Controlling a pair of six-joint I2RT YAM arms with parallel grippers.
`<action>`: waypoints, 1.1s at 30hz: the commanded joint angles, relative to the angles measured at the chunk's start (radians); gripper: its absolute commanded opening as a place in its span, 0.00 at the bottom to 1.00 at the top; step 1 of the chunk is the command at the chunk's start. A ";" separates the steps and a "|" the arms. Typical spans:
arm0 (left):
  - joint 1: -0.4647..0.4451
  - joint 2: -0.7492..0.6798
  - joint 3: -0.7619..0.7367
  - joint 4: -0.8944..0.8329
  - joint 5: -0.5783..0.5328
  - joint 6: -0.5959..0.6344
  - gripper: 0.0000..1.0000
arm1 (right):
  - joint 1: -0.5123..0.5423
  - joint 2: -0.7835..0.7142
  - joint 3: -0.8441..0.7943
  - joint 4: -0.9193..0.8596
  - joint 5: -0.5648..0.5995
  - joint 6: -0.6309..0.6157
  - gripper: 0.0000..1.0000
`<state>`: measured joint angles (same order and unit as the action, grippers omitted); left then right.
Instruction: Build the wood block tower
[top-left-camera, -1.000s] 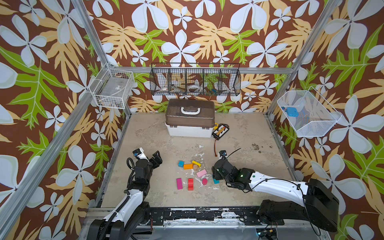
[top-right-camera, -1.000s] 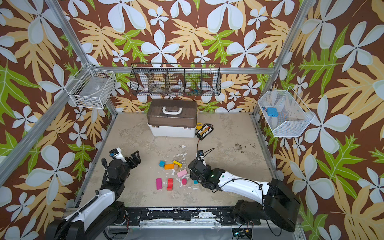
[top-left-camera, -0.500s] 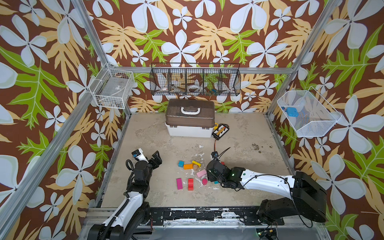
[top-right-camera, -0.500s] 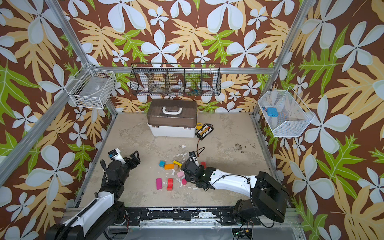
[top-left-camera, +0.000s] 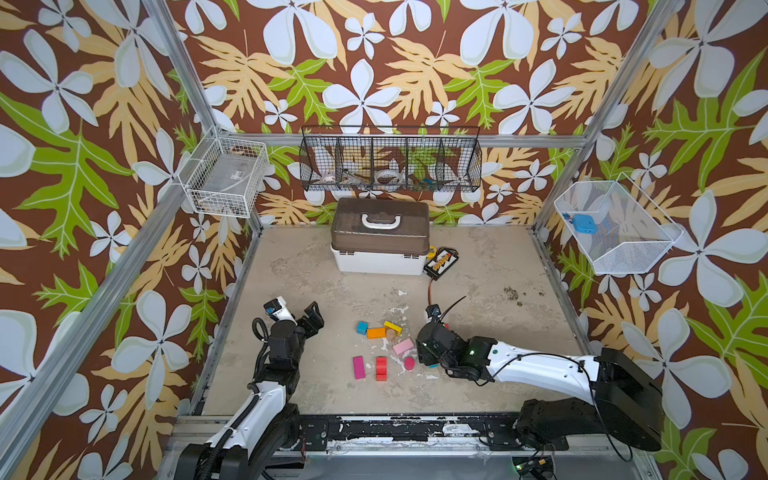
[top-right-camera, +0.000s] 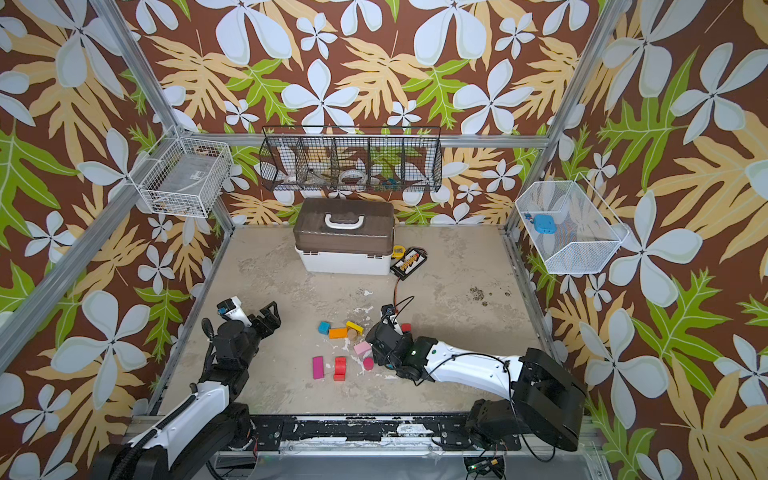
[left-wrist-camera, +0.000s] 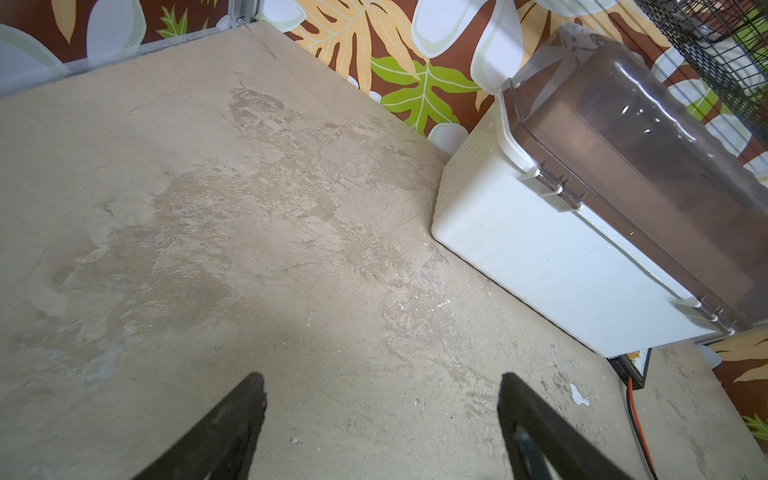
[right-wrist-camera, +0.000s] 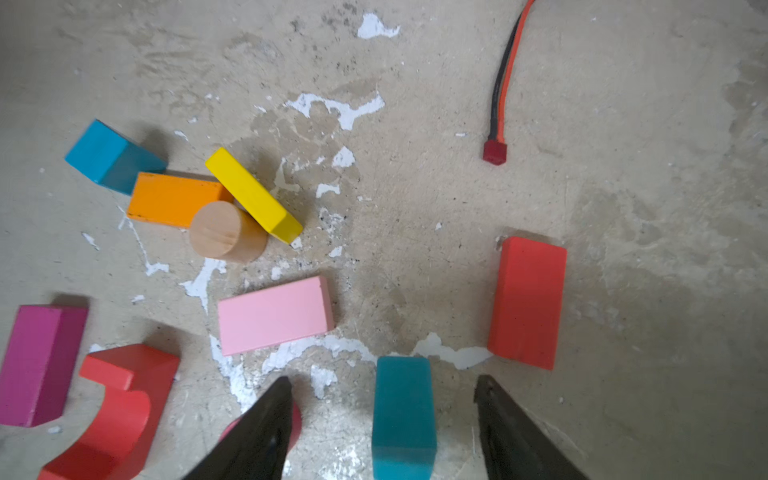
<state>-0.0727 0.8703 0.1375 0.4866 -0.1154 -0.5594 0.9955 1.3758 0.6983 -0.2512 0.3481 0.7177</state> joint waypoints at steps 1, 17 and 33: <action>0.001 -0.001 0.006 0.021 0.002 -0.002 0.89 | 0.002 0.016 -0.013 0.008 0.023 0.012 0.68; -0.002 0.016 0.011 0.028 0.005 0.003 0.88 | 0.027 0.119 0.045 0.098 -0.083 -0.040 0.69; -0.009 0.025 0.015 0.030 -0.003 0.005 0.88 | 0.075 0.371 0.231 0.021 -0.051 -0.066 0.78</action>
<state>-0.0799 0.8948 0.1452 0.4900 -0.1081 -0.5587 1.0676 1.7340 0.9169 -0.1894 0.2653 0.6472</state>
